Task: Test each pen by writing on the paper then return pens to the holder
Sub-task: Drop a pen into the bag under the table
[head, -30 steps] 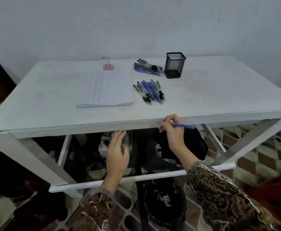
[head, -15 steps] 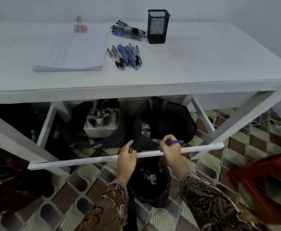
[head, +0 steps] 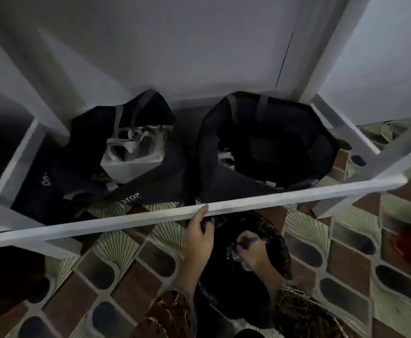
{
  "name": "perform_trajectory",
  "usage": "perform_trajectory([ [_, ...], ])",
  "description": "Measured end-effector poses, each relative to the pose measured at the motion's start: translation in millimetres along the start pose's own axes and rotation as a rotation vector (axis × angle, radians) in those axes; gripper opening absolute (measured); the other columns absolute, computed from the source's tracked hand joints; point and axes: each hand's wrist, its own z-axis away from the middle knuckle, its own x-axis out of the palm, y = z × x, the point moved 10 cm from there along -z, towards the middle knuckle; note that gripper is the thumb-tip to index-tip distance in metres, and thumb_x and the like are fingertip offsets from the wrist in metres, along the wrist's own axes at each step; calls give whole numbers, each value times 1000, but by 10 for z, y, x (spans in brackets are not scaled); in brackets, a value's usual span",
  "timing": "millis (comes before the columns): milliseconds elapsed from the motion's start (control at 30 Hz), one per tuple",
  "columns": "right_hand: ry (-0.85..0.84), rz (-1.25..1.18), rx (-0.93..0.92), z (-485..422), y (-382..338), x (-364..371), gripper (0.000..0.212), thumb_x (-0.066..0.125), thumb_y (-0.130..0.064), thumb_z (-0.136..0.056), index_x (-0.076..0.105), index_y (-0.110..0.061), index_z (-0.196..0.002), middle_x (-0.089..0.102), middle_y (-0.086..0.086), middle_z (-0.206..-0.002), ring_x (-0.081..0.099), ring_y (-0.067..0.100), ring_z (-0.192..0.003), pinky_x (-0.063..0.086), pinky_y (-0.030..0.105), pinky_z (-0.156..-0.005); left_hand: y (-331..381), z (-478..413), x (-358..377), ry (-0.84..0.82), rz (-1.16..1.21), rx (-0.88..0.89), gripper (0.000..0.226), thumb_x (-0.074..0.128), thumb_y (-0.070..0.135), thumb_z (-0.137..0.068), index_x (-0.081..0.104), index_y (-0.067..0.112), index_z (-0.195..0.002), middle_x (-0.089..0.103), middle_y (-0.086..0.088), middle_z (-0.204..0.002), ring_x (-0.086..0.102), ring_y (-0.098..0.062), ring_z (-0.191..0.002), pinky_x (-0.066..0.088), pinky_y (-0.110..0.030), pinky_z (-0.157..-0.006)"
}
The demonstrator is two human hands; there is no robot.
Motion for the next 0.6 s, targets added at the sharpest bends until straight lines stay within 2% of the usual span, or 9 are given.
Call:
perform_trajectory([
  [67,-78,182,-43,-199,381,335,26,56,7,-74,57,-19,-73,55,9,-84,57,25,-86,36,21,-74,-301,-98,139,-5,-10,21,40,47,4,-92,52,20,-128,55,9,-124,50,19,-96,35,4,-77],
  [133,-167,382,-83,-346,676,605,20,52,4,-81,64,1,-96,55,13,-90,60,24,-93,35,17,-73,-538,-175,248,-6,-14,53,41,47,3,-91,53,21,-127,55,10,-126,49,6,-113,32,3,-89],
  [233,-243,476,-47,-524,1005,840,37,40,2,-95,41,21,-127,47,8,-75,53,9,-64,37,5,-45,-753,-256,364,7,-15,104,43,48,2,-90,53,25,-127,54,16,-122,48,7,-114,30,3,-93],
  [300,-280,435,-34,-586,1155,940,40,40,-3,-96,38,14,-133,56,13,-95,57,24,-82,37,2,-42,-850,-291,436,10,-8,114,45,48,3,-90,52,28,-127,52,21,-120,46,11,-113,29,3,-92],
  [367,-195,467,-54,-659,1157,876,40,44,-2,-93,45,5,-132,49,20,-131,50,34,-119,44,4,-67,-946,-307,495,7,-2,111,45,48,3,-90,52,28,-127,52,20,-121,46,10,-113,30,4,-91],
  [400,-149,439,-82,-636,1087,818,37,47,-1,-89,52,1,-126,49,19,-132,49,33,-121,42,10,-81,-970,-305,514,7,-6,113,45,48,3,-90,52,26,-127,53,17,-122,47,7,-114,30,4,-91],
  [433,-64,386,-138,-612,990,730,32,49,-1,-85,58,-1,-116,54,19,-121,54,33,-114,39,14,-85,-986,-303,520,12,-12,121,44,49,2,-89,53,24,-127,54,15,-123,47,5,-115,30,4,-90],
  [500,154,158,-153,-511,883,496,19,52,-2,-80,65,-2,-95,61,12,-96,60,18,-93,38,8,-78,-1001,-310,518,14,-27,123,43,49,0,-89,54,22,-126,55,12,-124,48,1,-116,30,4,-90],
  [600,354,-68,-226,-327,560,197,13,60,0,-82,66,-6,-93,59,0,-91,54,-6,-85,44,7,-73,-957,-303,508,-17,-60,97,43,50,0,-88,55,22,-125,55,11,-124,49,-1,-117,29,4,-90],
])
